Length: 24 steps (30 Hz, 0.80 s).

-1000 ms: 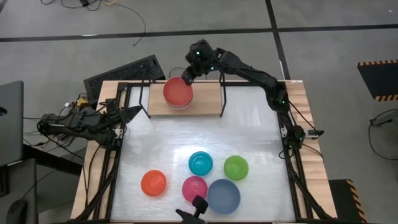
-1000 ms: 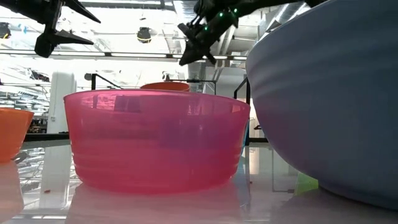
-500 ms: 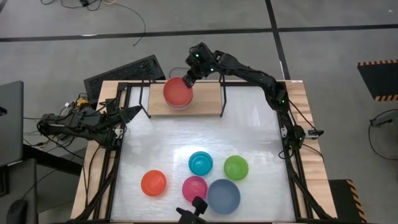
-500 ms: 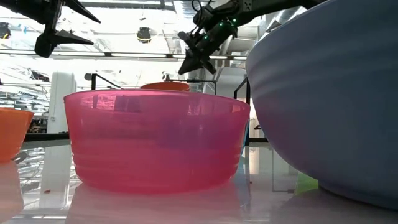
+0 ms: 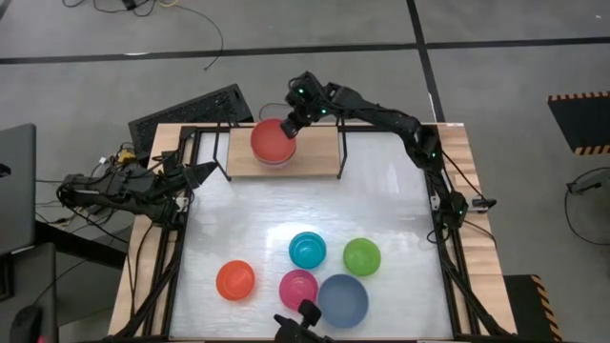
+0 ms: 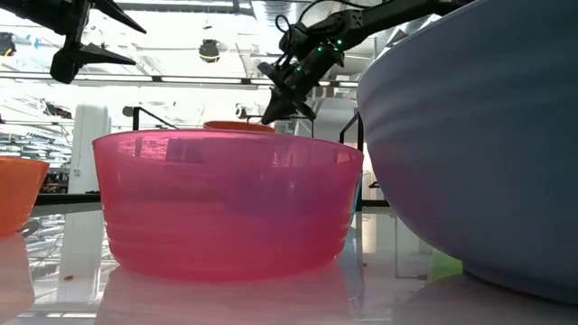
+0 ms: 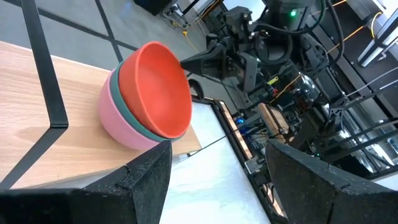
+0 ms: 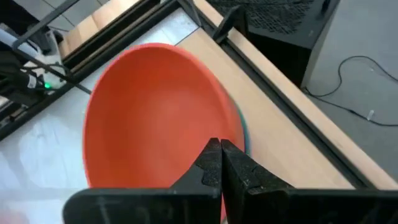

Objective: Place and stack bowls onto a shelf
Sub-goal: Stack the orange bowl on top of the green bowl on the shelf, then stack the blue bowl on top of the orange bowl on the shelf

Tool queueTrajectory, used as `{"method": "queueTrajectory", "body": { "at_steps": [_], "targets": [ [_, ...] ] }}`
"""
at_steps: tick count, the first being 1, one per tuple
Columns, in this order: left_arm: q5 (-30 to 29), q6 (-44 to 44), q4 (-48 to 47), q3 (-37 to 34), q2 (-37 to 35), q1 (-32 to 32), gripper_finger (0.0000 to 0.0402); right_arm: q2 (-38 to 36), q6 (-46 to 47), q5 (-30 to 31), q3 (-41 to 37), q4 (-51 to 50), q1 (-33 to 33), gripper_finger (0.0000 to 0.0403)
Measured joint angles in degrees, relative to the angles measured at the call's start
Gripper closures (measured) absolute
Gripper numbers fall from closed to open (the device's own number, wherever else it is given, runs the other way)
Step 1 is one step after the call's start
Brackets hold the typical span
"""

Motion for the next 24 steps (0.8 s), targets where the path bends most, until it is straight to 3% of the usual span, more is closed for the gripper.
{"method": "queueTrajectory", "body": {
  "at_steps": [11, 16, 20, 24],
  "targets": [
    [0.0, -0.5, -1.1, 0.0, 0.0, 0.0, 0.0157, 0.0, 0.7, 1.3, 0.0, 1.0, 0.0, 0.0385],
    [0.0, -0.5, -1.1, 0.0, 0.0, 0.0, 0.0157, -3.4, 0.9, -4.0, 0.8, -1.0, 1.3, 0.0364],
    [0.0, -0.5, -1.1, 0.0, 0.0, 0.0, 0.0157, -7.8, -1.8, -4.5, 1.6, -8.7, 3.6, 0.0353],
    [0.6, -0.5, -1.1, 0.0, 0.0, 0.0, 0.0157, -11.3, -5.1, -4.5, 1.4, -23.3, 8.2, 0.0350]
  ]
}}
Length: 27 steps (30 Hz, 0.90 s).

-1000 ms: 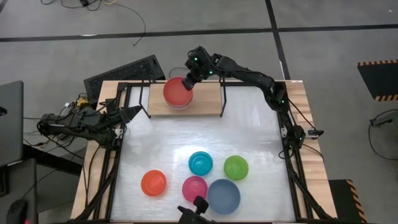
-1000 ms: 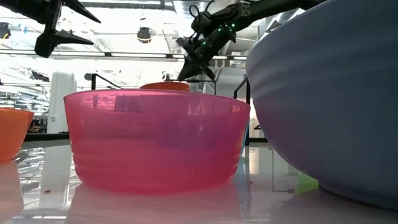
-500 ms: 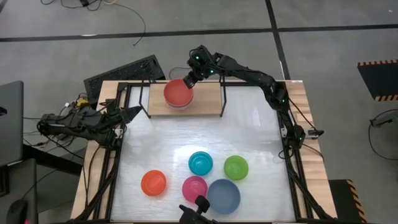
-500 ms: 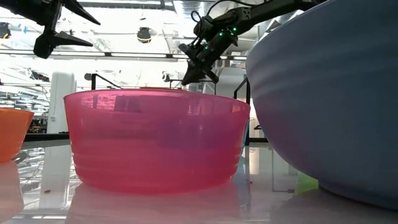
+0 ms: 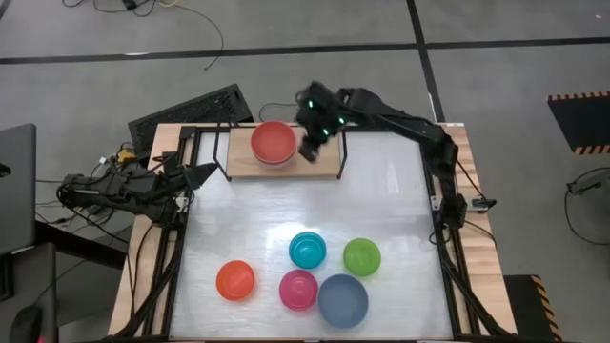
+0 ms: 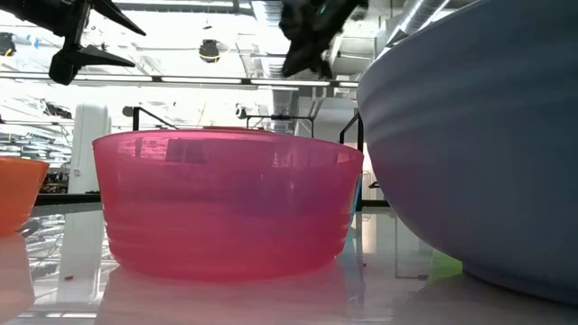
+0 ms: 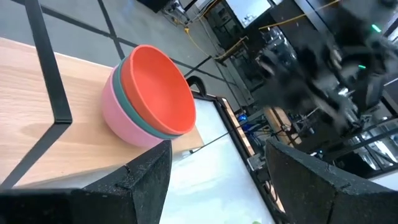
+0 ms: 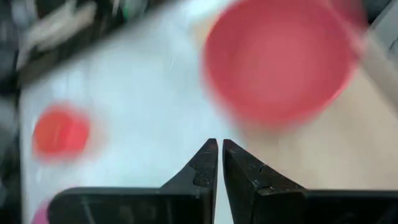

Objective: Place and stack bowls onto a shelf
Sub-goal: Stack the blue bowl on top of the orange bowl on the shelf

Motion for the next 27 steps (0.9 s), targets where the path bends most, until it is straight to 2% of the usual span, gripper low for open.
{"method": "queueTrajectory", "body": {
  "at_steps": [5, 8, 14, 19, 22, 27],
  "targets": [
    [1.1, 0.0, -0.2, 0.0, 0.0, 0.0, 0.0157, -4.2, -0.3, 0.7, -0.3, -19.5, 8.5, 0.0334],
    [1.1, 0.3, -0.2, 0.0, 0.0, 0.0, 0.0157, -5.0, 4.4, 5.4, -0.8, -26.5, 15.6, 0.0308],
    [1.2, -0.1, -0.2, 0.0, 0.0, 0.0, 0.0157, -8.4, 17.5, 9.9, -1.2, -26.4, 29.1, 0.0229],
    [1.8, -1.1, -0.2, 0.0, 0.0, 0.0, 0.0157, -9.6, 29.5, 15.0, -3.4, -26.4, 35.0, 0.0182],
    [2.8, -1.5, -0.2, 0.0, 0.0, 0.0, 0.0157, -11.4, 29.5, 16.4, -7.6, -25.6, 37.4, 0.0175],
    [6.1, -1.5, -0.3, 0.0, 0.0, 0.0, 0.0157, -13.4, 23.0, 15.5, -16.2, -24.4, 40.3, 0.0180]
  ]
}}
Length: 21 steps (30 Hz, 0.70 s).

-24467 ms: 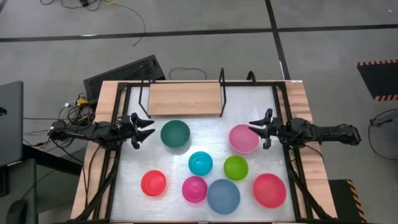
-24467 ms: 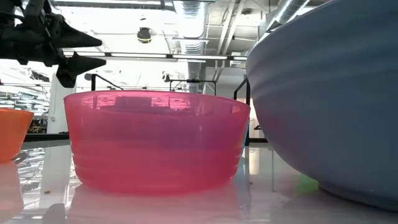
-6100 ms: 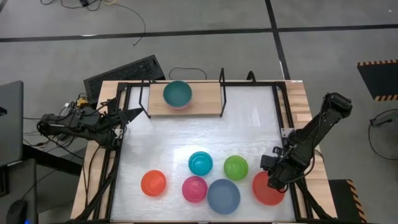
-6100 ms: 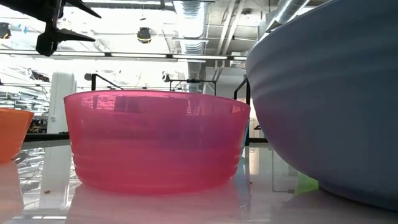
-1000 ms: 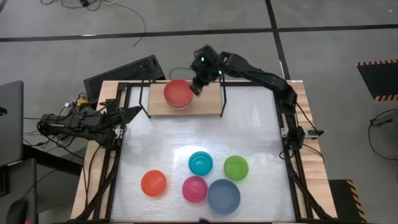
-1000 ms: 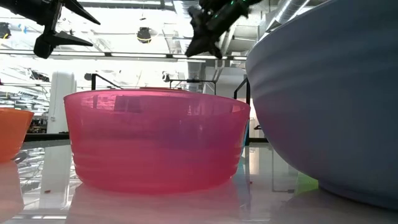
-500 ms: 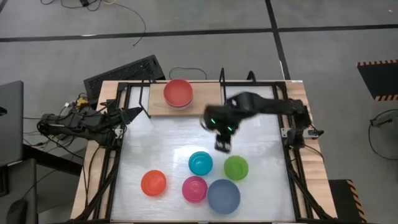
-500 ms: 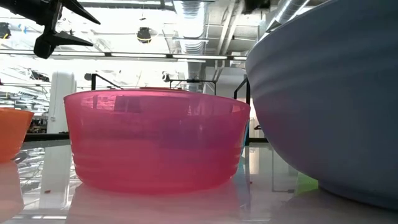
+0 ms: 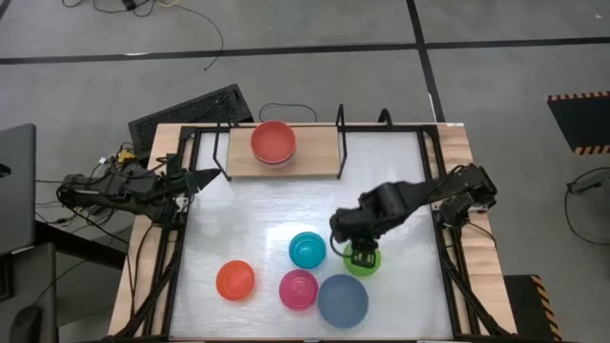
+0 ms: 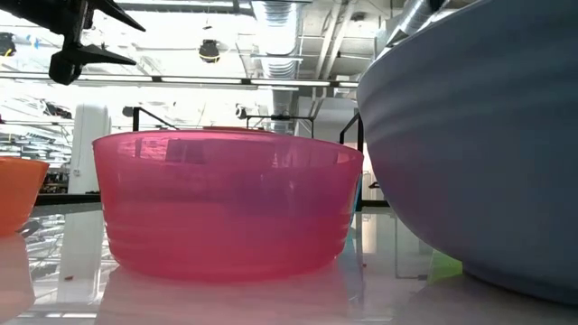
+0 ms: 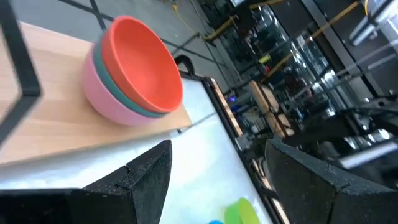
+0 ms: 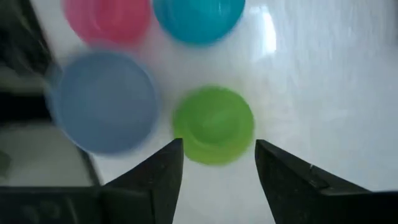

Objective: Place and stack bowls onto a shelf
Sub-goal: Stack the blue bowl on top of the orange bowl on the shelf

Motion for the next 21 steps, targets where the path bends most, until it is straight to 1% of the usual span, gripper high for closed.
{"method": "queueTrajectory", "body": {
  "at_steps": [3, 7, 11, 14, 17, 21],
  "targets": [
    [2.2, 1.1, -0.1, 0.0, 0.0, 0.0, 0.0157, -0.2, -2.4, -2.4, -5.1, 4.5, 2.6, 0.0185],
    [3.4, 3.2, -0.1, 0.0, 0.0, 0.0, 0.0157, 1.0, -2.5, -6.7, -9.9, 13.2, 5.6, 0.0187],
    [3.5, 3.5, -1.0, 0.0, 0.0, 0.0, 0.0157, 4.7, -2.6, -5.8, -10.9, 23.2, 6.6, 0.0188],
    [4.5, 3.5, -2.2, 0.0, 0.0, 0.0, 0.0157, 7.2, -2.7, -5.4, -10.9, 28.1, 6.3, 0.0188],
    [5.6, 3.4, -3.2, 0.0, 0.0, 0.0, 0.0157, 9.9, -3.2, -5.4, -10.9, 29.3, 5.9, 0.0188],
    [6.2, 3.5, -4.0, 0.0, 0.0, 0.0, 0.0157, 12.7, -6.0, -5.1, -10.9, 29.2, 5.4, 0.0188]
  ]
}}
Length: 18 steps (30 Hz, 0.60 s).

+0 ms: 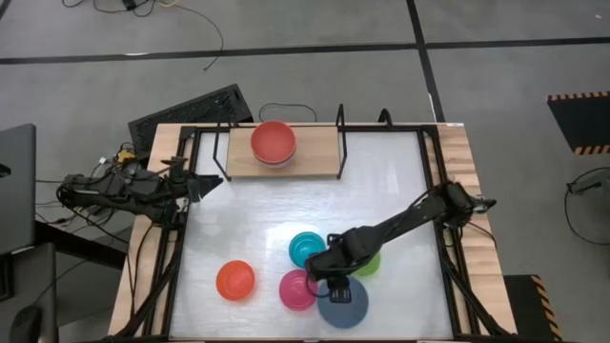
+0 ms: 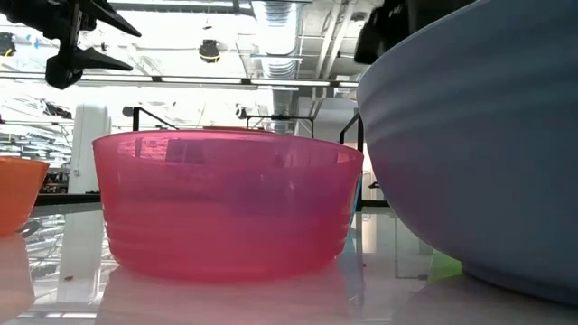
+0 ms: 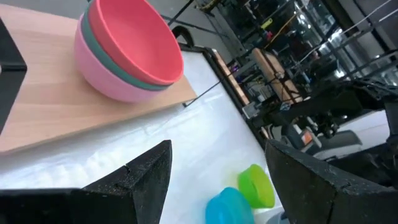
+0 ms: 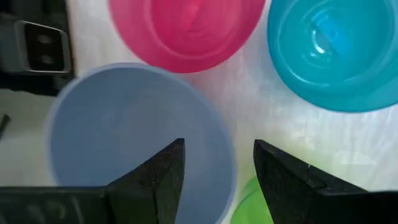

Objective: Place and stack bowls onto a shelf
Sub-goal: Stack the blue bowl on top of the orange bowl on the shelf

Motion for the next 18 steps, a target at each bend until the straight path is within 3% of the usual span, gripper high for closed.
{"method": "queueTrajectory", "body": {
  "at_steps": [10, 18],
  "targets": [
    [2.1, -0.1, -2.0, 0.0, 0.0, 0.0, 0.0157, 2.7, -1.5, 3.8, 0.0, -0.2, 0.1, 0.0192],
    [2.1, 0.0, -2.3, 0.0, 0.0, 0.0, 0.0157, 2.7, -2.8, 4.8, -3.0, 3.5, 0.1, 0.0226]
  ]
}}
